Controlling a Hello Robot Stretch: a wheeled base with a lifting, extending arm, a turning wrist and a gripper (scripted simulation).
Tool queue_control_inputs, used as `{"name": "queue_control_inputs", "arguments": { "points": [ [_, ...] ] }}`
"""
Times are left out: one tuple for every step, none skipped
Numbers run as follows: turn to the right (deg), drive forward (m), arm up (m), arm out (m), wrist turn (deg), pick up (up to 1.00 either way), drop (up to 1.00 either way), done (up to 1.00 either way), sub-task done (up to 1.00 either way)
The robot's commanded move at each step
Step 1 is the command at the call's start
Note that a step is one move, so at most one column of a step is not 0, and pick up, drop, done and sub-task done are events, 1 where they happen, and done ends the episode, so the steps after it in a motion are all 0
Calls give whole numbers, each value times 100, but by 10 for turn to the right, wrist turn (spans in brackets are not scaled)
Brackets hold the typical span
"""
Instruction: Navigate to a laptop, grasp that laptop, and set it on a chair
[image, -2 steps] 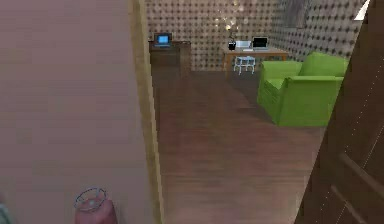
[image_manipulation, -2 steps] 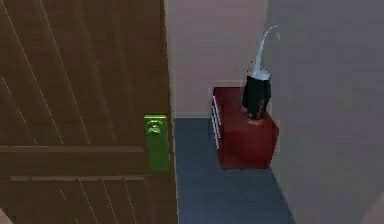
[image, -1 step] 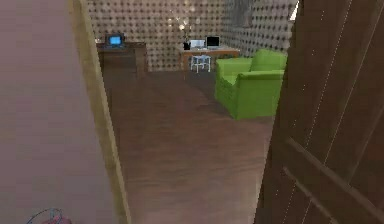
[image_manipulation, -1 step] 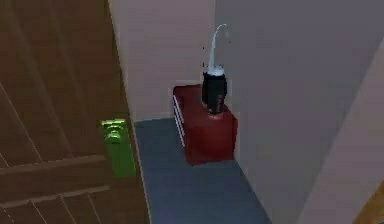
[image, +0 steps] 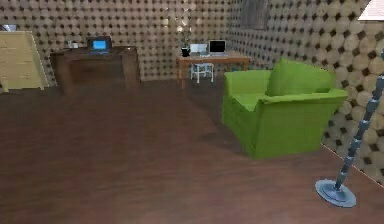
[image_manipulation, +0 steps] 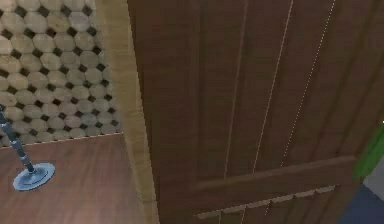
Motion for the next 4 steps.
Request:
{"name": "queue_control_inputs", "arguments": {
  "points": [
    [0,100,0,0,0,0,0,0,0],
    [0,100,0,0,0,0,0,0,0],
    [30,0,0,0,0,0,0,0,0],
    [0,95,0,0,0,0,0,0,0]
  ]
}}
